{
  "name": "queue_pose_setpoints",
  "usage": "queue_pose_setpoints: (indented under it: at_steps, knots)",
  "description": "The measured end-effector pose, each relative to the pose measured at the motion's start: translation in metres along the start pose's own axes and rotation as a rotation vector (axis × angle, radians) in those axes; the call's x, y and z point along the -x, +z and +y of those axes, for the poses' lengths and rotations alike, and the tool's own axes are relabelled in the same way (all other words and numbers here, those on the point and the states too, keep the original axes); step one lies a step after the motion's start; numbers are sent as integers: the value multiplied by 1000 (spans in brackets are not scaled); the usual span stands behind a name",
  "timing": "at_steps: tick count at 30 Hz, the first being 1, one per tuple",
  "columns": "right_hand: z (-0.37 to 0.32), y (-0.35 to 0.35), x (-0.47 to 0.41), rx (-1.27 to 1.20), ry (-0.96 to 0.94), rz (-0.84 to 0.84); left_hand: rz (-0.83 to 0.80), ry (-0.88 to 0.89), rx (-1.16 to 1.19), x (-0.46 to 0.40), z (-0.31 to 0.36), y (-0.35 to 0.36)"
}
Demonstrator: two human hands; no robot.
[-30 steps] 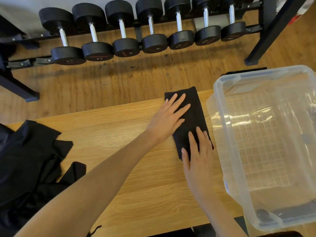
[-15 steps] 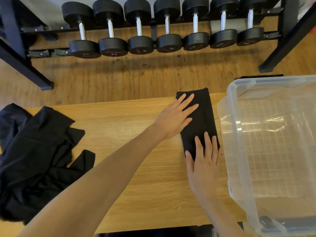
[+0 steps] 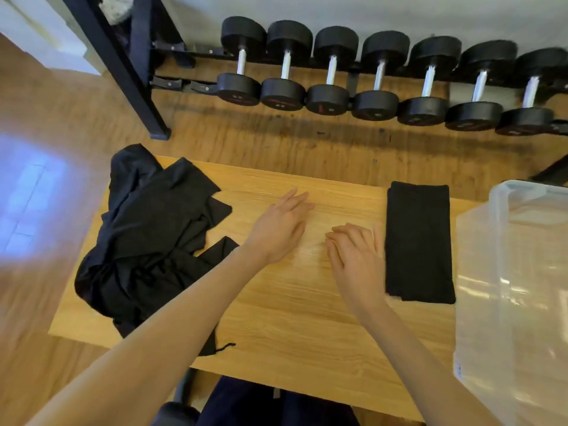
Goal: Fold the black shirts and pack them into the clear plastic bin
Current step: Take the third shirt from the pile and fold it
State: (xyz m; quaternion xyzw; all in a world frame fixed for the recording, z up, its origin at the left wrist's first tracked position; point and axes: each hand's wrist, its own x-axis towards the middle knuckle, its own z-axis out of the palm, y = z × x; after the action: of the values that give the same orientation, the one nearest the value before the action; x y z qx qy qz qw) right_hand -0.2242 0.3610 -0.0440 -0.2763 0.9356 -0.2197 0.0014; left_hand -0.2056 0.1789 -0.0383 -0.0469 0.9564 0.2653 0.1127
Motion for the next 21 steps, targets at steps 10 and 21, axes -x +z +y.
queue_pose_setpoints:
  at_steps: [10,21]
  knots:
    - [-103,37,-26,-31,-268,-103,192,-251,51,103,-83,-39]
    - [-195,77,-48,-11,-362,-229,302,-489,48,182,-170,-55]
